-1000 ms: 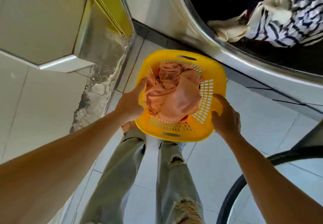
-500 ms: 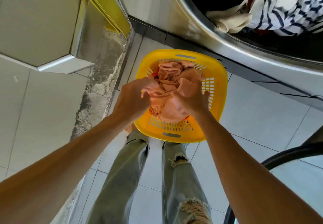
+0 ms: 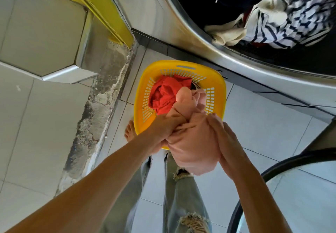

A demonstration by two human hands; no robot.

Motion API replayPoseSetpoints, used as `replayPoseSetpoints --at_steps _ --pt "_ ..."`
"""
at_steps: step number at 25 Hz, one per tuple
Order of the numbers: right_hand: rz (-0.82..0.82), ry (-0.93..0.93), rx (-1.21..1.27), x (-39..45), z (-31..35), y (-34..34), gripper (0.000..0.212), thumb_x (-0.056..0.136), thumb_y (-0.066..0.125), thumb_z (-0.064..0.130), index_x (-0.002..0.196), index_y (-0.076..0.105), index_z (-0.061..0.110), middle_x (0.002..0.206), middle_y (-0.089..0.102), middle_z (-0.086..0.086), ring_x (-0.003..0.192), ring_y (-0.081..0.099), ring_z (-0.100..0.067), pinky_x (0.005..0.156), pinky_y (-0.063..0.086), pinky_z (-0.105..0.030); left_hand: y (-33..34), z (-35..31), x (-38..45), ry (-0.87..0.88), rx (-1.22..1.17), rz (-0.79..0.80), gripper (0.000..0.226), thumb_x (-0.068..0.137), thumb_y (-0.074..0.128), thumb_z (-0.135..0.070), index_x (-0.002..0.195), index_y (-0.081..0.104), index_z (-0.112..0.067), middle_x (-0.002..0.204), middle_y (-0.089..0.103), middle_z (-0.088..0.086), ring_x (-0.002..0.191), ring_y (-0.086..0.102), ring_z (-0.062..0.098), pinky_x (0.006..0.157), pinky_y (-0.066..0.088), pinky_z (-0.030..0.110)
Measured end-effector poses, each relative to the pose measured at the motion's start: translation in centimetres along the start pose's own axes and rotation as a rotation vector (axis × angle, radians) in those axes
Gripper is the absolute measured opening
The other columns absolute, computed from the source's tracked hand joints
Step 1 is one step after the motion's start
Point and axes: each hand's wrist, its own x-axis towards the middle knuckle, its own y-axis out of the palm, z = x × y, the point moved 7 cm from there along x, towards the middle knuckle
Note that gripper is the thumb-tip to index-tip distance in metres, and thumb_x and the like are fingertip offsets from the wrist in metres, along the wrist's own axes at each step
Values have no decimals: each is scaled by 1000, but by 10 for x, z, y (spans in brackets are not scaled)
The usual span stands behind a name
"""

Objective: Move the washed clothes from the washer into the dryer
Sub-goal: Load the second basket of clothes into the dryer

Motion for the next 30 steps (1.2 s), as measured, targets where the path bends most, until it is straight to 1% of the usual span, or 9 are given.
replayPoseSetpoints --at_steps 3,7,12,15,17,20,23,27,30 --pt "44 42 12 -2 22 -19 65 76 67 62 130 59 27 121 72 -6 107 71 -21 92 56 -39 41 -19 -15 127 87 67 33 61 69 -17 93 74 -8 81 71 10 73 62 22 69 46 33" --pt "27 -106 69 3 103 -56 58 79 73 44 128 65 14 127 66 -18 118 64 -33 106 47 -48 109 -106 -32 433 175 151 27 66 75 -21 93 75 -24 87 77 -2 82 71 15 79 56 32" --pt "-347 -443 23 16 276 -123 46 87 57 60 117 70 28 119 72 -3 107 70 -23 86 59 -40 168 -243 -54 695 45 143 63 67 77 -55 126 62 -38 117 69 -11 107 65 9 95 52 34" --pt "-681 -452 -174 31 312 -152 40 83 54 48 118 65 32 123 67 -3 104 63 -24 82 58 -44 141 -261 -45 657 -10 55 52 79 74 -44 128 61 -35 118 67 -7 104 64 12 85 54 32" --pt "-783 -502 -283 34 299 -138 37 83 56 36 117 65 24 114 70 -4 100 67 -24 88 57 -45 109 -233 -29 576 77 15 43 83 71 -41 125 63 -32 109 69 -5 96 64 10 81 54 32" --pt "-309 -350 -415 65 214 -56 18 95 55 21 112 63 20 103 74 -6 87 74 -23 77 58 -35 49 -156 0 384 120 -98 22 90 62 -44 107 68 -31 102 63 4 95 60 18 90 55 43" --pt "46 -41 -697 107 96 14 25 96 59 27 120 60 24 110 70 -6 91 74 -24 73 59 -34 -8 -90 23 178 254 -219 30 99 50 -34 121 63 -19 117 61 8 106 57 23 90 52 45" --pt "9 -57 -963 174 9 44 82 77 76 45 145 36 26 128 59 4 118 60 -24 99 51 -47 -57 -28 61 -26 357 -219 33 99 48 -25 129 56 -15 132 56 9 117 55 28 94 48 45" --pt "-70 -120 -990 204 -28 61 70 82 73 39 143 46 15 134 60 -13 124 57 -33 104 45 -44 -75 -1 80 -80 274 -238 32 95 50 -28 126 54 -22 124 54 1 109 53 22 90 47 42"
